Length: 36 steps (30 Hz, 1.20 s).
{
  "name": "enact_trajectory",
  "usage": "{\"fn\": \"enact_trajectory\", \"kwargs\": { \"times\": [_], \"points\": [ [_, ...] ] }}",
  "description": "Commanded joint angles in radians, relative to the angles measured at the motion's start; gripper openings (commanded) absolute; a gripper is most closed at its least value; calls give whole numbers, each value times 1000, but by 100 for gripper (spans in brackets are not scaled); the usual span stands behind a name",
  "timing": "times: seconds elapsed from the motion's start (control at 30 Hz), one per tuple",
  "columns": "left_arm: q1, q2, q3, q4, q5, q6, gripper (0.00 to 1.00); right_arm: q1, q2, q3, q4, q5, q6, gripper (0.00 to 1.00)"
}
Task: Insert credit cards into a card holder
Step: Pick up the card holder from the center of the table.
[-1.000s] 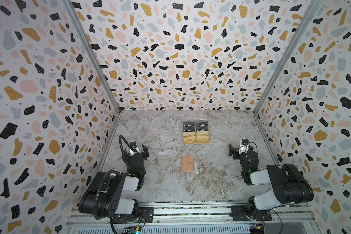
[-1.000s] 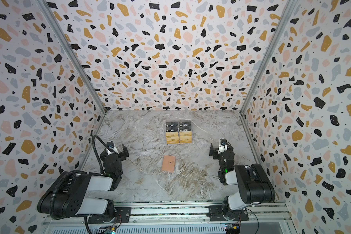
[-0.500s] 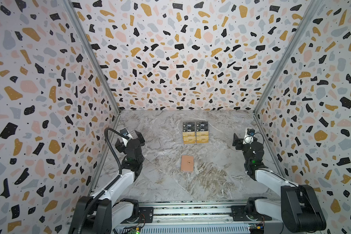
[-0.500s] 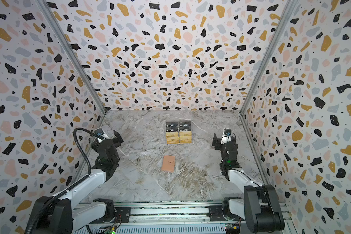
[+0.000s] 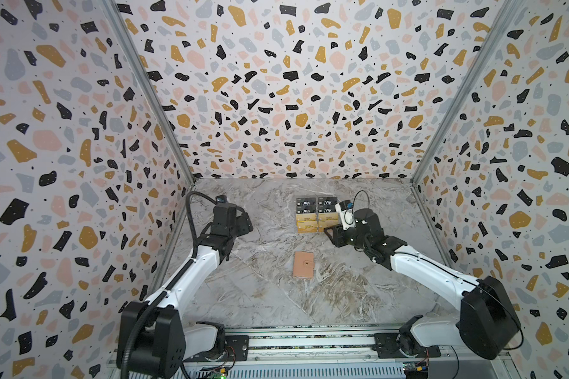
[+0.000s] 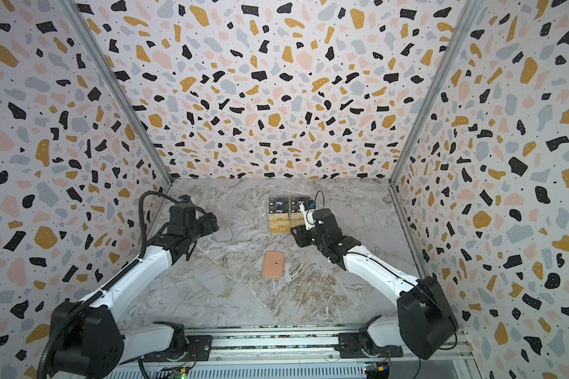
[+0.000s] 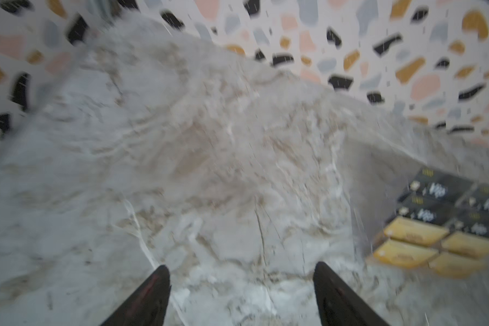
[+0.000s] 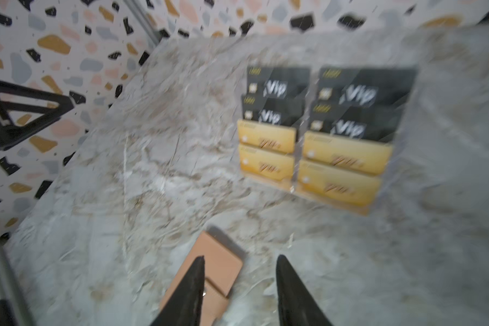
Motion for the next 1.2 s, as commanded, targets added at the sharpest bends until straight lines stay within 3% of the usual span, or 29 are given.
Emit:
{"fn": "enact_trajectory", "kwargs": {
  "times": [0.0, 0.2, 0.5, 0.77, 1.17],
  "points": [
    [-51, 40, 40, -149, 200, 45, 77, 88, 25, 22, -93, -59, 179, 34],
    [-133, 128, 38, -197, 293, 88, 72, 155, 90, -40, -31, -52, 301, 32],
    [-232, 260, 49, -80, 408, 36, 60, 135, 218, -20, 25, -35, 269, 29],
    [-249, 286, 10, 6, 474, -7, 60, 103, 293, -39, 55, -60, 246, 25],
    [-249, 258, -60, 87, 475, -97, 60, 94, 356, -18, 51, -52, 180, 25]
  ]
}}
